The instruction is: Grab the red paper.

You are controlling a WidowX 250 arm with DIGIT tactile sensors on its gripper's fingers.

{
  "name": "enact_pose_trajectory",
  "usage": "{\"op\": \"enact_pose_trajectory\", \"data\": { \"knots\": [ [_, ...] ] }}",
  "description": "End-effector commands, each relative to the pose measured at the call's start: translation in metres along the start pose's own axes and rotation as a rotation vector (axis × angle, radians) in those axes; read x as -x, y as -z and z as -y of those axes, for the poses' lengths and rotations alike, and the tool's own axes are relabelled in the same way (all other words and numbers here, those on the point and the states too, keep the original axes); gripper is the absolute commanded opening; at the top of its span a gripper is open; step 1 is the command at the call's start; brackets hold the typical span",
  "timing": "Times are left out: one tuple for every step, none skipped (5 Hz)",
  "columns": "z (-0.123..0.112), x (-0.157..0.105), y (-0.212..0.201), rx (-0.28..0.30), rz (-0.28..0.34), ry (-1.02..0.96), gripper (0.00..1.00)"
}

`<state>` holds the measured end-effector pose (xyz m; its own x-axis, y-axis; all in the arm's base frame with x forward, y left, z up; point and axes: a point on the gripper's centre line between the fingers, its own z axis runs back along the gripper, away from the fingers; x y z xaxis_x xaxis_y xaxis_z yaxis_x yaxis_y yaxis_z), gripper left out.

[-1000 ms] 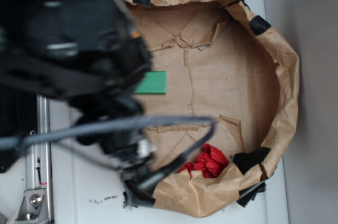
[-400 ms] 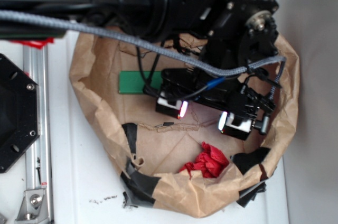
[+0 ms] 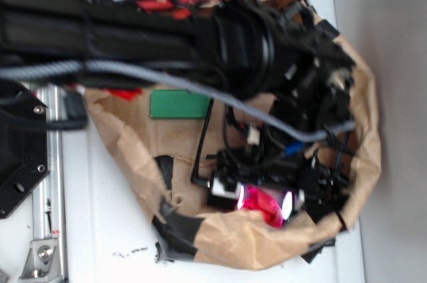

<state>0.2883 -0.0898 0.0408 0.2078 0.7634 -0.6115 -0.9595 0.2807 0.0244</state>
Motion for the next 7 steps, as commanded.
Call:
{"op": "enact_pose_trajectory", "data": {
  "knots": [
    [-0.018,0.014,0.004,-0.068,-0.038,-0.079,0.00],
    [-0.022,0.009,0.002,-0.063,-0.050,-0.123,0.00],
    [-0.021,0.003,-0.013,-0.022,0.005,-0.085,0.00],
    [-0.026,-0.019,-0.059,0.077,0.152,0.139,0.00],
    [-0.035,-0.032,-0.111,0.160,0.389,0.324,0.00],
    [-0.035,-0.039,-0.156,0.122,0.505,0.518,0.00],
    [-0.021,-0.025,-0.160,0.041,0.560,0.739,0.00]
  ]
}}
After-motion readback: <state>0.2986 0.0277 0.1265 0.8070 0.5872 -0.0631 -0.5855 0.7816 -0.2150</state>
